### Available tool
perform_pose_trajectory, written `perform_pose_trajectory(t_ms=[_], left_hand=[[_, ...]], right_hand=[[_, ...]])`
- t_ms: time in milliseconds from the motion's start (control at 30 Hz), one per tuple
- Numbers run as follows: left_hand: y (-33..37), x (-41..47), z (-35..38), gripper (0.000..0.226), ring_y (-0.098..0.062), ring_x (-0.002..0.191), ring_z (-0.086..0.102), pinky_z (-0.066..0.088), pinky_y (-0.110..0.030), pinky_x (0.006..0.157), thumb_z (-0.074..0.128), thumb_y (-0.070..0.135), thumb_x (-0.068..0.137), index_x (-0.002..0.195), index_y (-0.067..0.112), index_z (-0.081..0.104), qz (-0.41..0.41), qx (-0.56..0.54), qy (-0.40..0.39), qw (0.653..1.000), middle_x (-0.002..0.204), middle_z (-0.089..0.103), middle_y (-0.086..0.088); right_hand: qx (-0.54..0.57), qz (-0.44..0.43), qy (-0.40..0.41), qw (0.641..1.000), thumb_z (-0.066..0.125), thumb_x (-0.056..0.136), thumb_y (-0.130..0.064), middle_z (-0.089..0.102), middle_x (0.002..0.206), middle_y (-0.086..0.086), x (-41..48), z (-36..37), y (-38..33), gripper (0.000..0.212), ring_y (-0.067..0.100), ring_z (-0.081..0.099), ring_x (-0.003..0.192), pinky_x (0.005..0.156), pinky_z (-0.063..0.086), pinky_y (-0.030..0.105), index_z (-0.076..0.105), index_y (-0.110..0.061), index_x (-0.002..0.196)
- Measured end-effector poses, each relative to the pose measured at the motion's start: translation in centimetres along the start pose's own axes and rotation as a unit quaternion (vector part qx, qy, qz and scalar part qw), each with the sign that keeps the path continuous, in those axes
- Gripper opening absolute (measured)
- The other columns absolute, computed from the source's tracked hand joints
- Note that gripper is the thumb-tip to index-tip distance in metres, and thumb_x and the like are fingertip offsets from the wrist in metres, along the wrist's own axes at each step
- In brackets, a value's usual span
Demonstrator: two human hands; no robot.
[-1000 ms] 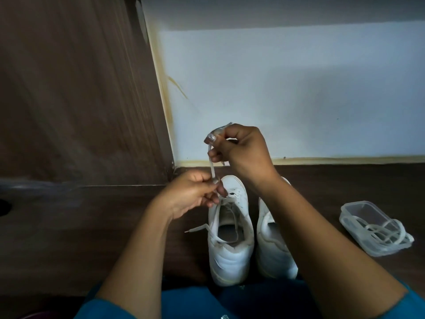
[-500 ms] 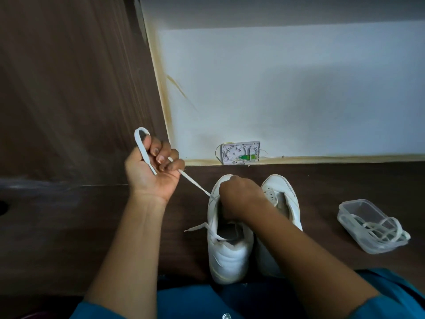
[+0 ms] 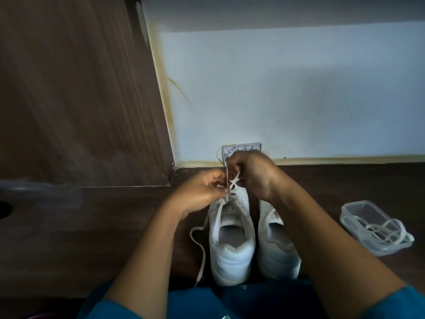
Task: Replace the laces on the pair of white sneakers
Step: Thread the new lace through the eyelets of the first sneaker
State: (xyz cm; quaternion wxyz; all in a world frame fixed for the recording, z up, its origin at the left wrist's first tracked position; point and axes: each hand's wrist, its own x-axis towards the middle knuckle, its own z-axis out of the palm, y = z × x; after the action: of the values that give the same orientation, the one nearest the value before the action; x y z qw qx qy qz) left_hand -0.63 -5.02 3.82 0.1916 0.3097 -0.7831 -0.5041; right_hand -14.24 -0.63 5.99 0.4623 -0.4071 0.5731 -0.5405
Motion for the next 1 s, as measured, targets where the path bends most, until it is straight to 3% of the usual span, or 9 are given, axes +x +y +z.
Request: perform_pose_trajectory(t_ms=[133, 233, 367, 467, 533, 633, 733, 867, 1000], left_hand=[[1.1, 0.5, 0.6, 0.026, -0.004, 0.055, 0.049, 0.039, -0.020, 0.065, 0.053, 0.010, 0.093, 0.068, 0.014, 0.057, 0.094, -0.048, 0.118, 0.987, 0.057, 0.054, 0.004], [2.4, 0.2, 0.0, 0.034, -0.010, 0.046, 0.046, 0.046, -0.035, 0.072, 0.053, 0.024, 0.086, 0.053, 0.018, 0.058, 0.112, -0.250, 0.100, 0.957, 0.046, 0.045, 0.004], [3.0, 0.0, -1.0, 0.040, -0.012, 0.037, 0.038, 0.048, -0.025, 0.047, 0.054, 0.025, 0.084, 0.044, 0.018, 0.052, 0.084, -0.364, 0.136, 0.917, 0.043, 0.036, 0.001], [2.4, 0.2, -1.3, 0.028, -0.010, 0.043, 0.055, 0.051, -0.020, 0.050, 0.054, 0.012, 0.091, 0.064, 0.018, 0.061, 0.022, -0.175, 0.153, 0.972, 0.061, 0.057, -0.004], [2.4, 0.3, -0.5, 0.009, -0.003, 0.065, 0.063, 0.049, -0.013, 0.064, 0.059, 0.015, 0.088, 0.085, 0.022, 0.063, 0.042, -0.026, 0.097, 0.994, 0.080, 0.065, 0.000], [2.3, 0.6, 1.2, 0.011, -0.010, 0.059, 0.056, 0.048, -0.020, 0.059, 0.055, 0.017, 0.089, 0.099, 0.016, 0.059, 0.040, -0.029, -0.022, 0.999, 0.070, 0.062, -0.001], [1.9, 1.0, 1.6, 0.012, -0.003, 0.043, 0.043, 0.034, -0.015, 0.041, 0.052, 0.013, 0.094, 0.084, 0.012, 0.059, -0.014, 0.044, -0.026, 0.999, 0.057, 0.059, 0.004], [0.2, 2.0, 0.6, 0.032, -0.013, 0.052, 0.043, 0.033, -0.027, 0.062, 0.058, 0.011, 0.091, 0.060, 0.019, 0.058, -0.034, 0.146, 0.045, 0.988, 0.042, 0.053, 0.008], [-0.5, 2.4, 1.4, 0.022, -0.014, 0.070, 0.056, 0.044, -0.027, 0.069, 0.054, -0.003, 0.087, 0.077, 0.014, 0.064, -0.068, 0.243, 0.068, 0.965, 0.066, 0.061, 0.006]], right_hand=[[0.244, -0.010, -0.029, 0.969, 0.057, 0.076, -0.020, 0.037, 0.058, -0.001, -0.3, -1.5, -1.6, 0.032, 0.013, 0.036, 0.053, 0.054, 0.026, 0.028, 0.036, -0.019, 0.051], [0.104, -0.014, 0.005, 0.994, 0.055, 0.089, -0.022, 0.047, 0.059, -0.002, -0.5, -2.8, -1.3, 0.031, 0.012, 0.038, 0.051, 0.053, 0.024, 0.027, 0.048, -0.017, 0.059], [-0.037, 0.042, -0.051, 0.997, 0.052, 0.094, -0.023, 0.051, 0.055, -0.002, -1.4, -4.0, -0.1, 0.031, 0.011, 0.043, 0.047, 0.049, 0.028, 0.023, 0.047, -0.016, 0.064], [-0.089, 0.024, -0.073, 0.993, 0.050, 0.093, -0.017, 0.052, 0.056, 0.001, -1.8, -4.2, 0.0, 0.032, 0.009, 0.037, 0.042, 0.042, 0.024, 0.018, 0.051, -0.014, 0.061], [-0.168, -0.021, -0.090, 0.982, 0.054, 0.090, -0.014, 0.057, 0.057, 0.001, -2.1, -3.5, 0.2, 0.029, 0.007, 0.039, 0.041, 0.041, 0.026, 0.017, 0.059, -0.015, 0.061], [-0.223, -0.050, -0.094, 0.969, 0.060, 0.083, -0.004, 0.064, 0.058, 0.001, -2.2, -2.5, 0.9, 0.023, 0.004, 0.047, 0.044, 0.047, 0.030, 0.021, 0.067, -0.015, 0.064], [-0.257, -0.021, -0.094, 0.962, 0.064, 0.082, -0.004, 0.065, 0.063, 0.005, -2.3, -3.2, 1.1, 0.016, 0.008, 0.049, 0.046, 0.043, 0.034, 0.019, 0.069, -0.009, 0.068], [-0.251, 0.005, -0.058, 0.966, 0.063, 0.076, 0.003, 0.062, 0.071, 0.019, -2.0, -4.9, 1.4, 0.010, 0.025, 0.055, 0.061, 0.052, 0.045, 0.025, 0.070, 0.007, 0.082], [-0.481, -0.017, -0.078, 0.873, 0.075, 0.073, -0.026, 0.068, 0.076, 0.013, -2.5, -3.4, 2.0, 0.023, 0.024, 0.064, 0.069, 0.058, 0.048, 0.026, 0.072, -0.006, 0.083]])
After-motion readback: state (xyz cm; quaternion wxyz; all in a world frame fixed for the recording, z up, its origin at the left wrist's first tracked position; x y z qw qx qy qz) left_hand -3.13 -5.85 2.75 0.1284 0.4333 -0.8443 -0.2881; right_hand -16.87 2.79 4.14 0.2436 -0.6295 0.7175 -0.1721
